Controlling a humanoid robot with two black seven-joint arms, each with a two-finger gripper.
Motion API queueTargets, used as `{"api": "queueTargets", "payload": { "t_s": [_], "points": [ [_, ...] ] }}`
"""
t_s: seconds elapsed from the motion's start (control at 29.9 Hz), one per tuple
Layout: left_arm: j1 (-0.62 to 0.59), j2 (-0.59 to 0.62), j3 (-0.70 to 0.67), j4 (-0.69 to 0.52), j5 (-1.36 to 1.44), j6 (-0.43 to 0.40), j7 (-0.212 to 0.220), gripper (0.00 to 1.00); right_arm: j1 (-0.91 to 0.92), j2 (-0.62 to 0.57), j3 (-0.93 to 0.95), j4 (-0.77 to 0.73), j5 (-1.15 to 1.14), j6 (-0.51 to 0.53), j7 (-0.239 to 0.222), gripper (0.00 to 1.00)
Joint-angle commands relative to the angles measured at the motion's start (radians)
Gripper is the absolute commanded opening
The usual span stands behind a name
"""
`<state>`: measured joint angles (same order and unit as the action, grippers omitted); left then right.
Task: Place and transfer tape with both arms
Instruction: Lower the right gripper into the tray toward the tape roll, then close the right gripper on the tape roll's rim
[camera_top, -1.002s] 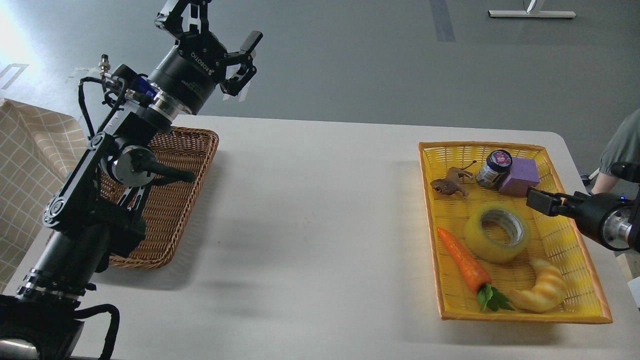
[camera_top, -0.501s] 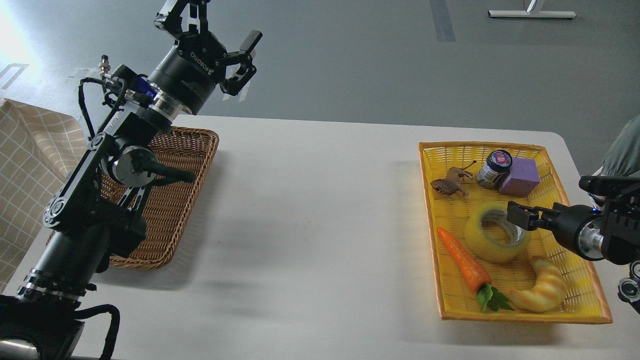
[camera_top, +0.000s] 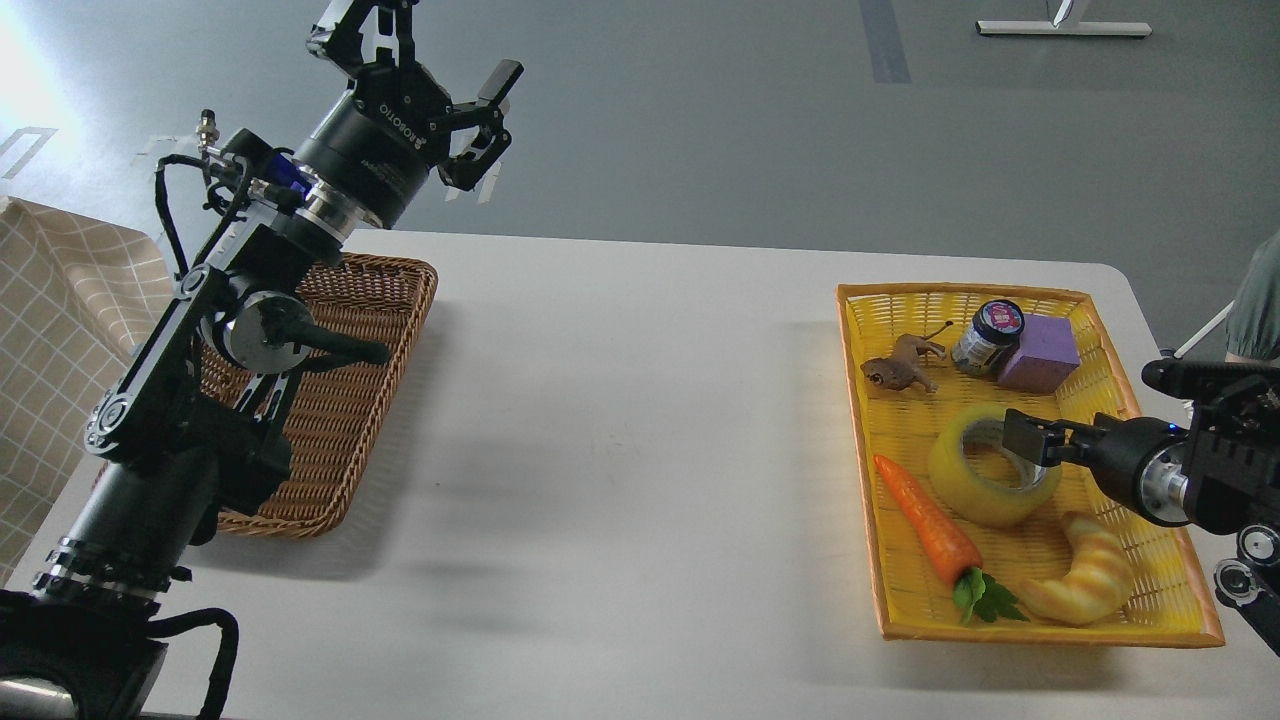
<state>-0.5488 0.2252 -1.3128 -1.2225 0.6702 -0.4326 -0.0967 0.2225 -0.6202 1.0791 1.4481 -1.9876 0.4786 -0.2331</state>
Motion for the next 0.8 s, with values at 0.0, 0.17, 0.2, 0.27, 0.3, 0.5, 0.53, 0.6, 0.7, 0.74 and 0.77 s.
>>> {"api": "queueTargets", "payload": {
  "t_s": [0.0,0.17,0.2,0.27,0.3,0.5,0.53,0.6,0.7,0.74,0.77],
  "points": [
    [0.001,0.000,0.000,0.000,0.000,-0.001,0.000,0.98,0.000,-0.003,-0.014,0.002,-0.004,0.000,0.000,0.95],
    [0.001,0.003,0.000,0.000,0.000,0.000,0.000,0.98,-0.002,-0.004,-0.021,0.002,-0.023,0.000,0.000,0.95],
    [0.001,0.003,0.000,0.000,0.000,-0.001,0.000,0.98,-0.002,-0.004,-0.024,0.002,-0.023,0.000,0.000,0.95],
    [0.001,0.003,0.000,0.000,0.000,-0.001,0.000,0.98,0.000,-0.001,-0.031,0.000,-0.023,0.000,0.000,0.95],
    [0.001,0.003,0.000,0.000,0.000,0.000,0.000,0.98,-0.002,0.000,-0.033,0.000,-0.028,0.000,0.000,0.95],
    [0.000,0.005,0.000,0.000,0.000,-0.001,0.000,0.98,-0.002,0.011,-0.048,0.000,-0.048,0.000,0.000,0.94],
    [0.001,0.005,0.000,0.000,0.000,0.000,0.000,0.98,-0.002,0.013,-0.048,0.000,-0.050,0.000,0.000,0.94],
    [0.001,0.005,0.000,0.000,0.000,-0.001,0.000,0.98,-0.002,0.019,-0.048,-0.001,-0.050,-0.002,0.000,0.94],
    [0.001,0.005,0.000,0.000,0.000,-0.001,0.000,0.98,-0.003,0.022,-0.048,-0.006,-0.050,0.000,0.000,0.94],
    [0.001,0.005,0.000,0.000,0.000,0.000,0.000,0.98,-0.003,0.023,-0.048,-0.009,-0.050,-0.002,0.000,0.94],
    [0.001,0.005,0.000,0.000,0.000,-0.001,0.000,0.98,-0.003,0.026,-0.048,-0.015,-0.050,-0.002,0.000,0.94]
  ]
}}
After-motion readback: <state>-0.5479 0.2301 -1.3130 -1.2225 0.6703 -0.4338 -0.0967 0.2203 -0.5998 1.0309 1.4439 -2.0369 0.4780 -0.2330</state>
